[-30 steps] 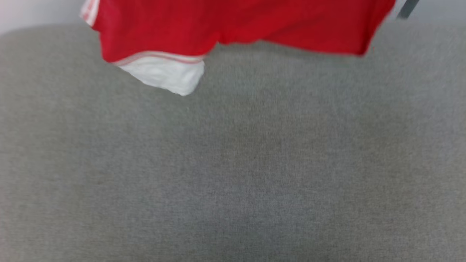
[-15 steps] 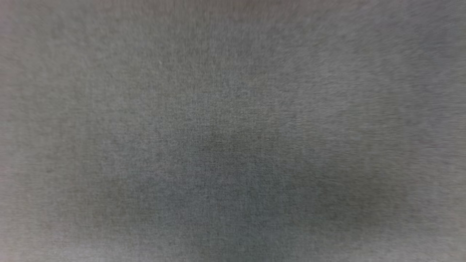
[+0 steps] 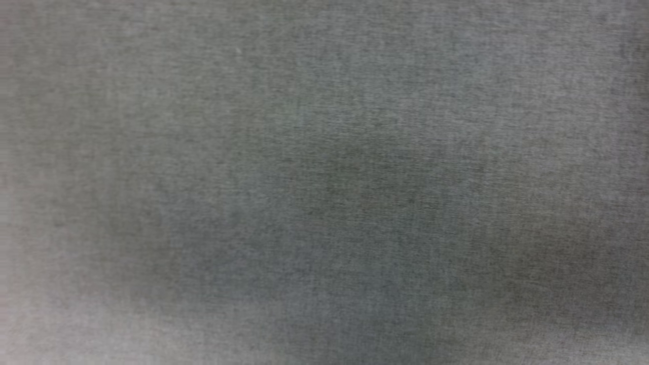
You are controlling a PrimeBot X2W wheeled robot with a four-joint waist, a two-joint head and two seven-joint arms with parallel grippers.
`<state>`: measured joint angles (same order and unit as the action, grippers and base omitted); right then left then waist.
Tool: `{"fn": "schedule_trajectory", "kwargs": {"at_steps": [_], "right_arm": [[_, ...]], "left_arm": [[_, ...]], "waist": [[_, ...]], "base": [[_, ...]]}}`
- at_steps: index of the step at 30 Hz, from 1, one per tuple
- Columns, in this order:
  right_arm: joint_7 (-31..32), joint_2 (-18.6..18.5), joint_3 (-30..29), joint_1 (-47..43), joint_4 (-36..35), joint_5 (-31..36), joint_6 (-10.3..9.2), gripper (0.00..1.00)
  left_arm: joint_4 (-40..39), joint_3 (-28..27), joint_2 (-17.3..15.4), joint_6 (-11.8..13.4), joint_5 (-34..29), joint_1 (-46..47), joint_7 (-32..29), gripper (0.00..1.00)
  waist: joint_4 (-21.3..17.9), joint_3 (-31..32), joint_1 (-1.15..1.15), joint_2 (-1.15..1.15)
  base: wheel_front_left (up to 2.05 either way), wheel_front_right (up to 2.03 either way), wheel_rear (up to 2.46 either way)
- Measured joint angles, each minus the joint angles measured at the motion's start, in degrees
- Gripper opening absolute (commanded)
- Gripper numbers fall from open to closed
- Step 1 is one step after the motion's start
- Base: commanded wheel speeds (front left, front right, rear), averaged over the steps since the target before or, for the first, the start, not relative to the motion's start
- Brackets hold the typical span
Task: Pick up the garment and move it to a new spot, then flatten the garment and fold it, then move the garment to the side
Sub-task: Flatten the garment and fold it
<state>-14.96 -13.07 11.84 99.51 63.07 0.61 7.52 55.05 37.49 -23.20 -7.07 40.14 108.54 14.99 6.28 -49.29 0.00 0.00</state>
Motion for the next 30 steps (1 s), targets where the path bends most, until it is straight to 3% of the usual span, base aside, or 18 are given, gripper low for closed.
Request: {"fn": "schedule_trajectory", "kwargs": {"at_steps": [4, 9, 14, 20, 25, 30], "right_arm": [[0.2, 0.8, 5.0, -1.8, 1.5, -4.0, 0.0, 0.0], [1.3, -0.6, 12.3, -6.3, -0.2, -11.7, 0.0, 0.0], [4.6, -5.1, 19.1, -14.2, -6.8, -22.0, 0.0, 0.0], [10.8, -14.3, 27.9, -28.3, -21.3, -34.3, 0.0, 0.0], [14.1, -23.7, 30.0, -41.4, -32.8, -41.4, 0.0, 0.0], [15.1, -30.1, 27.1, -56.2, -40.1, -44.5, 0.01, 0.0]], "left_arm": [[-0.7, 2.7, 0.2, -0.3, 1.3, -5.5, -0.1, 0.0], [-6.8, 7.5, -2.4, -0.3, 6.5, -13.4, -1.8, 0.0], [-14.2, 11.6, -7.0, -0.3, 11.4, -22.2, -4.9, 0.0], [-24.3, 13.5, -14.0, 0.1, 15.7, -34.4, -8.2, 0.0], [-37.3, 14.9, -20.7, 5.3, 19.0, -47.9, -10.4, 0.0], [-51.1, 17.1, -26.8, 13.3, 21.3, -61.4, -10.6, 0.0]], "waist": [[1.2, 1.6, 0.0, 0.0], [2.0, 5.4, 0.0, 0.0], [2.2, 10.5, 0.0, 0.0], [2.2, 17.3, 0.0, 0.0], [1.9, 23.0, 0.0, 0.0], [1.6, 28.0, 0.0, 0.0]], "base": [[0.0, 0.0, 0.0], [0.0, 0.0, 0.0], [0.0, 0.0, 0.0], [0.0, 0.0, 0.0], [0.0, 0.0, 0.0], [0.0, 0.0, 0.0]]}}
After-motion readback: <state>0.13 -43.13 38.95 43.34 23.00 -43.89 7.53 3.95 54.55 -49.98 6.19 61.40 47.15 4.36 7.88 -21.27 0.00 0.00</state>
